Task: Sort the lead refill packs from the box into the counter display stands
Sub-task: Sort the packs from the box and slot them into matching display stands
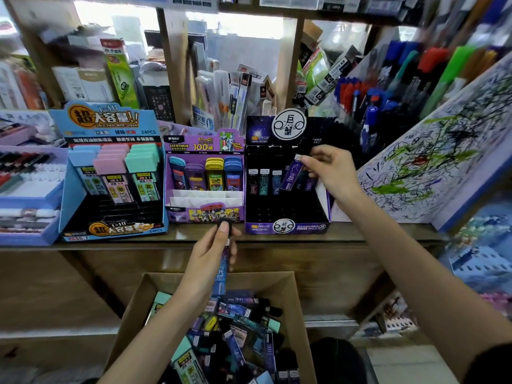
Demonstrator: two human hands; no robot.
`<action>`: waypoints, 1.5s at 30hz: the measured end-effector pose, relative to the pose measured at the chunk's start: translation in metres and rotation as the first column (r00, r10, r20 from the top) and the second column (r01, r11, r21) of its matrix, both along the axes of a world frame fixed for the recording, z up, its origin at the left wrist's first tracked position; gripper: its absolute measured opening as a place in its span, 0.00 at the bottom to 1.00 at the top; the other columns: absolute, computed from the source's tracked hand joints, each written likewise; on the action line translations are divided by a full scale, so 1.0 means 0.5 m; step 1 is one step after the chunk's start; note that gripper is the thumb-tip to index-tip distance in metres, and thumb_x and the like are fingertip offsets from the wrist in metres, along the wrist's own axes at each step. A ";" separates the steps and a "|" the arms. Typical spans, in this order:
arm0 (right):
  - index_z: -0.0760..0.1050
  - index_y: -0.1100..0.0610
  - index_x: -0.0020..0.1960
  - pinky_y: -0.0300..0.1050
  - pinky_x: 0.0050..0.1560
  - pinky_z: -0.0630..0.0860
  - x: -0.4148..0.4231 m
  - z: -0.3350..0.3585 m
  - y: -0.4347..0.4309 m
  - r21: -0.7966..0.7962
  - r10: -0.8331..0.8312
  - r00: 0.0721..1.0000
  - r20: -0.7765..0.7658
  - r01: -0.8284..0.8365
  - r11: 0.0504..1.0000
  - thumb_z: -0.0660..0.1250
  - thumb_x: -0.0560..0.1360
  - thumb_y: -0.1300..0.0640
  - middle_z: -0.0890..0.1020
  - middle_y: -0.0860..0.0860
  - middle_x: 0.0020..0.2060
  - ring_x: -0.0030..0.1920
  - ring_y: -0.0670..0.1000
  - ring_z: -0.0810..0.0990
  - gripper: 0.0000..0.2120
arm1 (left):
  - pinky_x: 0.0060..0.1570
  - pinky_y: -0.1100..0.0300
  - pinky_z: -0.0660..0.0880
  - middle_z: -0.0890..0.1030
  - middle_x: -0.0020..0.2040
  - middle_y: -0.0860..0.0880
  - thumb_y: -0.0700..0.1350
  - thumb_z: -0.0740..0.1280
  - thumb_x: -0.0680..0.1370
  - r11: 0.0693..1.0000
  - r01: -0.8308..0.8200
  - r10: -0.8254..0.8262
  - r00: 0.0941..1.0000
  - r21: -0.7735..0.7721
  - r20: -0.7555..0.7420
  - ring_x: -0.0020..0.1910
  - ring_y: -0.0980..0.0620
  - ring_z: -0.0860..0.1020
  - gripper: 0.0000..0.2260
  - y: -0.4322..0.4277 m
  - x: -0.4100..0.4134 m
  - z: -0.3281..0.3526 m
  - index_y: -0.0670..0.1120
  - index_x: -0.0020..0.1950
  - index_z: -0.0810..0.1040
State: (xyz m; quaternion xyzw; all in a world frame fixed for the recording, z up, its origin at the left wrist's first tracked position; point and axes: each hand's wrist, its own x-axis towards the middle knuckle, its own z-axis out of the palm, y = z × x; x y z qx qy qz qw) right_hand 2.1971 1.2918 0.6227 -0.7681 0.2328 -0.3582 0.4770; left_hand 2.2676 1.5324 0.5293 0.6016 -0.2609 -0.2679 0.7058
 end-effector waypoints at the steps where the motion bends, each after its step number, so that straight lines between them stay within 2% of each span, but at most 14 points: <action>1: 0.76 0.55 0.43 0.38 0.38 0.76 0.007 -0.007 -0.011 -0.009 -0.010 1.000 -0.010 0.010 1.000 0.69 0.74 0.63 0.79 0.51 0.37 0.37 0.45 0.78 0.04 | 0.29 0.63 0.69 0.73 0.30 0.53 0.58 0.59 0.75 1.000 -0.005 0.005 1.000 0.002 0.000 0.28 0.55 0.71 0.15 0.000 0.000 0.000 0.49 0.44 0.78; 7: 0.81 0.58 0.48 0.30 0.40 0.75 0.036 -0.047 -0.023 -0.241 -0.054 0.995 -0.090 0.031 0.970 0.70 0.73 0.60 0.79 0.44 0.36 0.36 0.41 0.76 0.04 | 0.29 0.61 0.69 0.74 0.30 0.53 0.56 0.60 0.76 0.999 -0.052 0.052 0.999 0.013 0.012 0.27 0.55 0.71 0.14 0.006 0.004 -0.003 0.46 0.44 0.70; 11: 0.79 0.53 0.47 0.41 0.43 0.78 0.034 -0.052 -0.030 -0.199 -0.007 0.994 -0.109 -0.014 0.980 0.70 0.74 0.60 0.79 0.45 0.36 0.39 0.46 0.78 0.04 | 0.29 0.62 0.71 0.76 0.32 0.51 0.54 0.60 0.78 0.998 -0.059 0.059 0.998 -0.011 0.011 0.29 0.55 0.73 0.12 0.009 0.004 -0.003 0.46 0.43 0.72; 13: 0.80 0.55 0.49 0.42 0.43 0.79 0.033 -0.058 -0.032 -0.192 0.009 0.990 -0.139 -0.036 0.981 0.70 0.74 0.60 0.80 0.48 0.38 0.41 0.47 0.79 0.04 | 0.30 0.64 0.72 0.77 0.33 0.52 0.54 0.60 0.76 0.997 -0.066 0.067 0.998 -0.026 0.018 0.32 0.55 0.74 0.12 0.007 0.004 -0.002 0.46 0.43 0.73; 17: 0.80 0.61 0.54 0.38 0.41 0.80 0.043 -0.068 -0.034 -0.150 -0.063 0.983 -0.173 0.037 0.988 0.70 0.73 0.60 0.81 0.51 0.40 0.39 0.47 0.79 0.10 | 0.40 0.64 0.73 0.78 0.36 0.53 0.57 0.63 0.74 0.997 -0.070 0.070 0.997 -0.030 0.023 0.38 0.55 0.76 0.12 0.003 0.005 -0.003 0.50 0.43 0.78; 20: 0.80 0.64 0.55 0.42 0.46 0.80 0.051 -0.070 -0.025 -0.152 -0.095 0.980 -0.177 0.068 0.986 0.70 0.73 0.59 0.81 0.50 0.39 0.41 0.48 0.81 0.12 | 0.52 0.57 0.73 0.82 0.42 0.59 0.61 0.64 0.71 0.997 -0.073 0.073 0.997 0.026 0.006 0.47 0.58 0.79 0.08 -0.004 0.006 -0.001 0.62 0.43 0.80; 24: 0.80 0.69 0.45 0.54 0.49 0.79 0.047 -0.048 -0.010 -0.194 -0.137 0.924 -0.356 0.070 0.978 0.68 0.75 0.54 0.83 0.60 0.37 0.42 0.59 0.83 0.16 | 0.55 0.59 0.71 0.82 0.50 0.64 0.64 0.67 0.65 0.997 -0.076 0.077 0.995 0.019 -0.058 0.53 0.65 0.77 0.11 -0.016 0.006 0.021 0.66 0.45 0.80; 26: 0.77 0.70 0.39 0.51 0.44 0.79 0.032 -0.037 0.001 -0.292 -0.198 0.857 -0.475 0.059 0.955 0.65 0.76 0.48 0.81 0.61 0.32 0.35 0.59 0.80 0.23 | 0.56 0.60 0.70 0.81 0.51 0.62 0.64 0.67 0.65 0.996 -0.091 0.091 0.994 0.003 -0.061 0.54 0.62 0.77 0.16 -0.025 0.011 0.034 0.61 0.50 0.81; 29: 0.79 0.54 0.40 0.40 0.39 0.73 -0.007 -0.019 0.044 -0.344 -0.134 0.915 -0.380 -0.005 0.939 0.64 0.76 0.46 0.79 0.46 0.31 0.33 0.44 0.77 0.13 | 0.54 0.58 0.72 0.82 0.47 0.57 0.61 0.66 0.70 0.999 -0.040 0.040 0.998 -0.001 0.041 0.50 0.56 0.78 0.12 -0.033 0.017 0.061 0.58 0.47 0.82; 31: 0.79 0.48 0.43 0.35 0.43 0.75 -0.027 -0.016 0.093 -0.140 0.131 0.945 -0.298 -0.179 0.974 0.66 0.75 0.48 0.82 0.44 0.37 0.39 0.40 0.80 0.06 | 0.52 0.55 0.73 0.82 0.46 0.51 0.58 0.64 0.72 1.000 -0.001 0.003 0.995 -0.014 0.097 0.48 0.52 0.78 0.12 -0.043 0.019 0.078 0.54 0.46 0.82; 34: 0.79 0.49 0.46 0.37 0.44 0.78 -0.037 -0.040 0.156 0.121 0.353 0.923 -0.154 -0.337 0.934 0.68 0.75 0.55 0.83 0.47 0.40 0.42 0.43 0.82 0.02 | 0.41 0.66 0.74 0.83 0.42 0.52 0.54 0.65 0.75 0.999 -0.032 0.035 0.994 -0.037 0.106 0.44 0.56 0.79 0.10 -0.069 0.014 0.098 0.52 0.45 0.82; 38: 0.79 0.52 0.48 0.37 0.41 0.79 -0.046 -0.047 0.177 0.191 0.336 0.941 -0.031 -0.325 0.926 0.67 0.75 0.57 0.82 0.47 0.39 0.39 0.42 0.81 0.03 | 0.37 0.70 0.74 0.83 0.40 0.51 0.48 0.65 0.77 0.994 -0.071 0.082 0.987 -0.083 0.137 0.40 0.58 0.78 0.07 -0.089 0.005 0.112 0.49 0.47 0.83; 42: 0.77 0.55 0.53 0.38 0.42 0.78 -0.049 -0.039 0.169 0.172 0.310 0.951 -0.007 -0.305 0.937 0.69 0.74 0.57 0.82 0.50 0.42 0.40 0.43 0.81 0.08 | 0.48 0.63 0.75 0.83 0.47 0.46 0.49 0.67 0.75 0.990 -0.093 0.112 0.975 -0.110 0.190 0.47 0.56 0.79 0.06 -0.101 -0.002 0.125 0.52 0.47 0.83; 45: 0.77 0.55 0.50 0.36 0.39 0.77 -0.045 -0.032 0.153 0.128 0.280 0.960 -0.028 -0.275 0.953 0.69 0.74 0.59 0.81 0.50 0.40 0.39 0.42 0.80 0.06 | 0.54 0.56 0.74 0.81 0.50 0.41 0.53 0.67 0.72 0.994 -0.060 0.079 0.973 -0.096 0.216 0.50 0.53 0.77 0.07 -0.113 -0.006 0.135 0.54 0.45 0.83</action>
